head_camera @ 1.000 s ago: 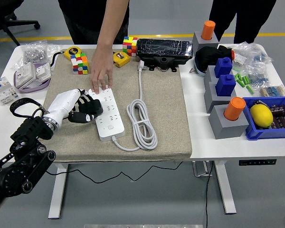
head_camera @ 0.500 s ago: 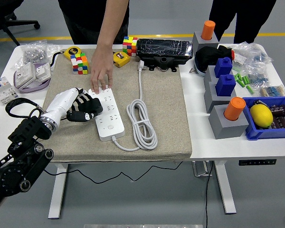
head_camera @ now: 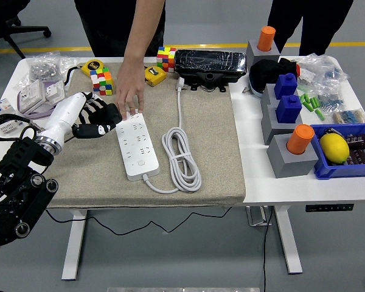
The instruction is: Pick up the plug,place it near the board,insert it into the board,press the button
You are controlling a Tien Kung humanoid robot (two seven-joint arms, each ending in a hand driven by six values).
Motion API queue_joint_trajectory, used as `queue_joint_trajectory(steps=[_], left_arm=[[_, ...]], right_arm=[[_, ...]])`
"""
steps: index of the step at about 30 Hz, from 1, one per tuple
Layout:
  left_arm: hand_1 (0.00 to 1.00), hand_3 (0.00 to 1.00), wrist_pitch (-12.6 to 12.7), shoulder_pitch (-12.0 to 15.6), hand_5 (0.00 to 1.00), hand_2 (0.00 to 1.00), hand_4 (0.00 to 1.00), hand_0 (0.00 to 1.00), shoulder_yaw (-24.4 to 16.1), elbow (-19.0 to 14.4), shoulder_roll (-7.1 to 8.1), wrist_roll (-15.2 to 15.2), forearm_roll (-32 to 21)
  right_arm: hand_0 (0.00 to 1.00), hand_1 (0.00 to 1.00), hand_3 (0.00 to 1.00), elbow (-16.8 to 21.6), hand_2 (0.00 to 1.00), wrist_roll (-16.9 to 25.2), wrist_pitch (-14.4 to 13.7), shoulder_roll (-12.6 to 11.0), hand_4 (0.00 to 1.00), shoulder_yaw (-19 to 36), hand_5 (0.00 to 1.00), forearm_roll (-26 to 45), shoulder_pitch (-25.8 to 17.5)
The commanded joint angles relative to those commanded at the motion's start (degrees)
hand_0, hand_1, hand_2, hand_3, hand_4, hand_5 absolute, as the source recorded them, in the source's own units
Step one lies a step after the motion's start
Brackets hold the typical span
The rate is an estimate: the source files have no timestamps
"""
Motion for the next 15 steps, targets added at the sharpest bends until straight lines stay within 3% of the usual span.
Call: queue_joint_trajectory(steps=[2,7,8,15], left_arm=[[0.369,0.485,0.1,0.0,0.12,0.416,0.761,0.249,-0.3,0.7,-0.03,0.1,1.2],[0.369,0.485,0.1,0.1,0.12,0.416,0.761,0.249,-1.5,6.0,-0.27,-1.0,2.2],[0.413,0.486,-0.1,0.2,0.126,0.421,0.757,0.267,-1.7,7.1,-0.25,-1.4,2.5],[0.438,0.487,-1.3,0.6,0.129,0.441,0.748,0.285,-1.6,8.5,-0.02,-2.3,1.8]], right_arm=[[0.822,0.761,0.791,0.0,0.751,0.0,0.0,0.0,0.998,0.1,0.998,0.0,0.0],[0.822,0.761,0.791,0.0,0.751,0.0,0.0,0.0,0.998,0.2,0.998,0.0,0.1],[0.821,0.761,0.791,0.0,0.751,0.0,0.0,0.0,0.998,0.2,0.998,0.0,0.1],[0.822,0.762,0.791,0.0,0.751,0.0,0.0,-0.1,0.998,0.0,0.998,0.2,0.1]])
